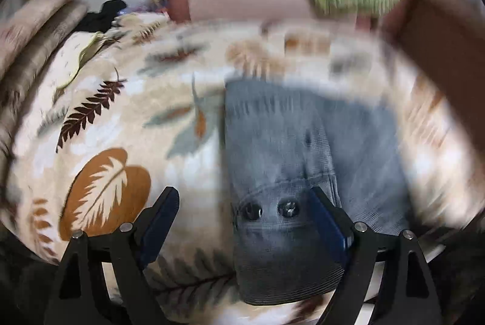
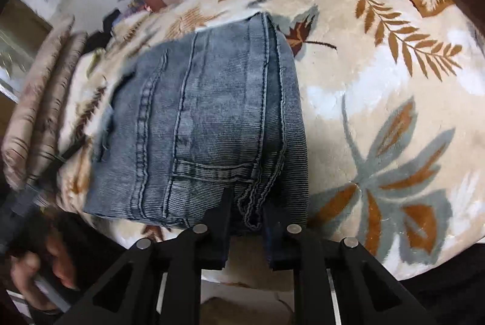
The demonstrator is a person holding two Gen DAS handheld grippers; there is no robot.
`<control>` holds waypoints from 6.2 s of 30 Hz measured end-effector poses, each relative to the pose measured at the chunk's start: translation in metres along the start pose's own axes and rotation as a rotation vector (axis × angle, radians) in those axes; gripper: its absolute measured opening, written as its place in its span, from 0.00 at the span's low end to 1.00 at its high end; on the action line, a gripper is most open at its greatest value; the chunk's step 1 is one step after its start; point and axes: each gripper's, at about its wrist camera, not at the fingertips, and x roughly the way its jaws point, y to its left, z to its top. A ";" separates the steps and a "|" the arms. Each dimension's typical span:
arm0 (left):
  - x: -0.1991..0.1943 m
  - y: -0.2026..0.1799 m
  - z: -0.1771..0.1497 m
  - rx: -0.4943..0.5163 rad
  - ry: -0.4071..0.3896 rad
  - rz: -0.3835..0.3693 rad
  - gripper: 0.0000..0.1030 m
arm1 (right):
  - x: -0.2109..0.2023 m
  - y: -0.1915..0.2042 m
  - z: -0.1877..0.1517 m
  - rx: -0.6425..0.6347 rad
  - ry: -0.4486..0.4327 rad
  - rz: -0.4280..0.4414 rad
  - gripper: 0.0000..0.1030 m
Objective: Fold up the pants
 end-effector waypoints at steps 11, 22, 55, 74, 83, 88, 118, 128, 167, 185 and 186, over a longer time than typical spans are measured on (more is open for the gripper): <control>0.004 0.004 -0.005 -0.030 -0.002 -0.013 0.84 | -0.048 0.024 0.040 0.035 -0.120 0.283 0.55; 0.010 0.009 -0.005 -0.049 0.004 -0.039 0.84 | 0.014 0.015 0.031 0.070 0.080 0.197 0.43; 0.004 0.016 -0.012 -0.092 0.019 -0.053 0.85 | 0.014 0.046 0.019 -0.149 0.043 0.059 0.68; 0.009 0.022 -0.013 -0.106 0.013 -0.084 0.87 | 0.028 0.066 0.019 -0.269 0.060 -0.120 0.81; 0.007 0.018 -0.012 -0.093 0.008 -0.057 0.89 | -0.010 0.106 0.042 -0.442 -0.133 -0.393 0.81; 0.005 0.017 -0.011 -0.073 0.004 -0.038 0.89 | -0.013 0.115 0.047 -0.495 -0.173 -0.471 0.81; -0.025 0.001 0.010 0.198 -0.081 0.325 0.88 | 0.015 0.104 0.022 -0.557 -0.134 -0.515 0.81; -0.015 -0.009 0.008 0.235 -0.067 0.334 0.88 | 0.027 0.096 0.015 -0.547 -0.119 -0.490 0.81; -0.033 0.025 0.006 0.023 -0.080 0.139 0.88 | 0.001 0.083 0.016 -0.439 -0.157 -0.371 0.81; -0.001 0.017 -0.009 -0.033 0.042 -0.068 0.89 | -0.020 0.082 0.092 -0.180 -0.098 0.183 0.87; -0.002 0.017 -0.010 -0.037 0.043 -0.071 0.89 | -0.016 0.084 0.099 -0.166 -0.089 0.239 0.87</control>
